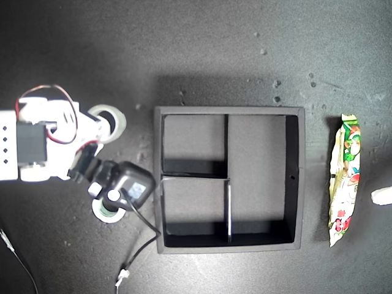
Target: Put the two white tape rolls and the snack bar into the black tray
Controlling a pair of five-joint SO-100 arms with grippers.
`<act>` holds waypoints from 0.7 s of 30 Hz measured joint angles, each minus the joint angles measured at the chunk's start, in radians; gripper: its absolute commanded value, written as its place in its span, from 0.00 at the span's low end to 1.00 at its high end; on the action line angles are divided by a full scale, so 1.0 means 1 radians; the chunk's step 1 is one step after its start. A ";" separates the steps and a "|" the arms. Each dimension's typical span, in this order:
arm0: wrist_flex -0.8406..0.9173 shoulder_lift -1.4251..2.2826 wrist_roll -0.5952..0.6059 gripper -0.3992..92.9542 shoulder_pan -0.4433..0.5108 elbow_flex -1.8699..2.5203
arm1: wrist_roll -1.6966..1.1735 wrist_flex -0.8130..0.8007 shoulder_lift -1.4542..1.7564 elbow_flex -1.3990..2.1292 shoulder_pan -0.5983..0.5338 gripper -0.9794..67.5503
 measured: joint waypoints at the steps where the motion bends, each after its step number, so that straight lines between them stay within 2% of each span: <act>1: 0.040 0.008 0.008 0.01 0.002 -0.044 | 0.000 0.034 -0.072 -0.055 0.000 0.39; 4: 0.156 0.009 0.023 0.01 0.005 -0.195 | 0.040 0.140 -0.295 -0.204 -0.005 0.37; 8: 0.262 -0.034 0.049 0.01 0.061 -0.422 | 0.091 0.202 -0.546 -0.310 0.006 0.37; 14: 0.327 -0.155 0.061 0.01 0.103 -0.649 | 0.137 0.204 -0.900 -0.446 0.018 0.37; 18: 0.301 -0.202 0.075 0.01 0.103 -0.655 | 0.167 0.204 -1.104 -0.531 0.017 0.37; 21: 0.275 -0.264 0.089 0.01 0.104 -0.686 | 0.192 0.202 -1.232 -0.568 0.012 0.24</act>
